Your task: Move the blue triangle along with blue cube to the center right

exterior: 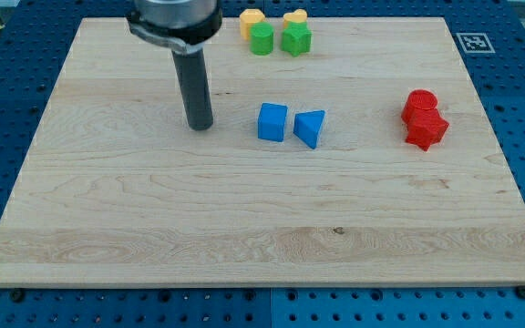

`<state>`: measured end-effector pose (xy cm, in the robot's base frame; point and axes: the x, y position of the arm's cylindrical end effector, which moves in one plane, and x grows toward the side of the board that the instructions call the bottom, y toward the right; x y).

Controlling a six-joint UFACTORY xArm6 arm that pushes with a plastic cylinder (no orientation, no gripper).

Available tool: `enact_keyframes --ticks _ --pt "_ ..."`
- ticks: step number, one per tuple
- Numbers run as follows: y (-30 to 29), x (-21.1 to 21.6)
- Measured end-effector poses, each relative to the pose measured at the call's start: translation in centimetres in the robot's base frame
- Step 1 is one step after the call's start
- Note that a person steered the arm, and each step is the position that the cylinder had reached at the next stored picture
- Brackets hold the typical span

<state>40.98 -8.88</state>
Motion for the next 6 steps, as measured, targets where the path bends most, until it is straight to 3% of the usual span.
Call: enact_keyframes --ticks 1,3,6 --pt "0.8 0.0" --pt "10.7 0.0" --pt "12.6 1.9"
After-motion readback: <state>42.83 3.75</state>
